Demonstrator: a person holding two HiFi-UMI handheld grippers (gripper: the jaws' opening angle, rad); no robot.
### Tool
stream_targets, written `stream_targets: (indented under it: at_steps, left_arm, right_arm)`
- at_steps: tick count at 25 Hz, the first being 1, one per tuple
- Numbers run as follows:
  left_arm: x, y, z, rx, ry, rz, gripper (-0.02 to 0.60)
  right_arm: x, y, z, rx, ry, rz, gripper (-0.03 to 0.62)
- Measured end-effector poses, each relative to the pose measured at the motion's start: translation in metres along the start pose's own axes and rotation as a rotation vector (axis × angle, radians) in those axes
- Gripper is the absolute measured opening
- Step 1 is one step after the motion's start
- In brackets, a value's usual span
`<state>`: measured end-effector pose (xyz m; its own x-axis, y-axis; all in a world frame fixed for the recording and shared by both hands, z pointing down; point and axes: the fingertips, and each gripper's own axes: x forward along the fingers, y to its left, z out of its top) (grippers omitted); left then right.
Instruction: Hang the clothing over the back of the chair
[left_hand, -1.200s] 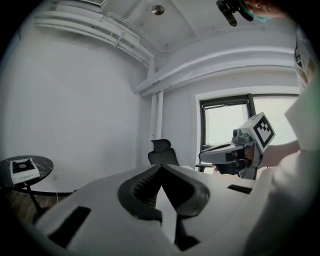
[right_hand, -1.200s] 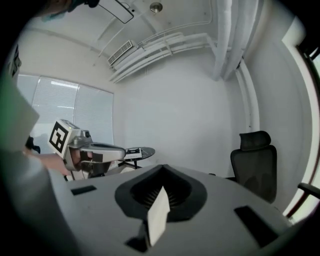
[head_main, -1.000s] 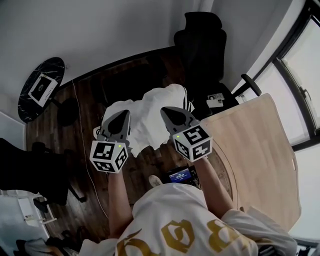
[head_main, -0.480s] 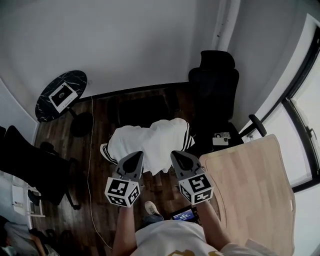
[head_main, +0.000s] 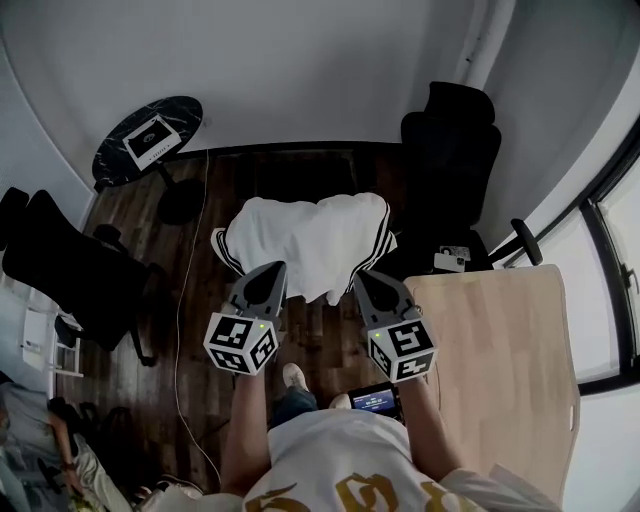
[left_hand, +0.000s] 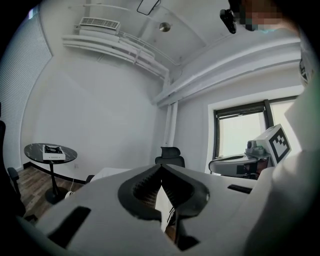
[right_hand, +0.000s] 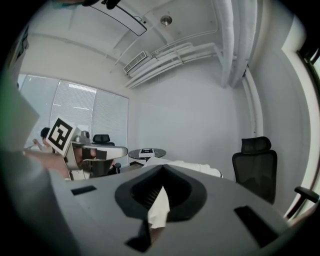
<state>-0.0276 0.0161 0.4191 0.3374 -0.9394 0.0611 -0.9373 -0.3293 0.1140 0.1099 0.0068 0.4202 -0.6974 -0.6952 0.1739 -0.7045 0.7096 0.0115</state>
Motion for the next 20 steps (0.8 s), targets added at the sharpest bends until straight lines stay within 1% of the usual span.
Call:
stream_targets:
  at_steps: [9, 14, 20]
  left_arm:
    - [-0.005, -0.008, -0.005, -0.004, 0.019, 0.013, 0.021]
    - [-0.008, -0.017, 0.002, -0.01, -0.028, -0.038, 0.021]
    - [-0.012, -0.009, -0.003, -0.009, -0.012, -0.002, 0.021]
  right_arm:
    - [-0.008, -0.001, 0.0, -0.015, 0.002, -0.003, 0.011]
    - [-0.011, -0.004, 0.0, -0.013, 0.005, -0.014, 0.011]
    - [-0.011, -0.001, -0.003, -0.008, 0.008, -0.005, 0.011]
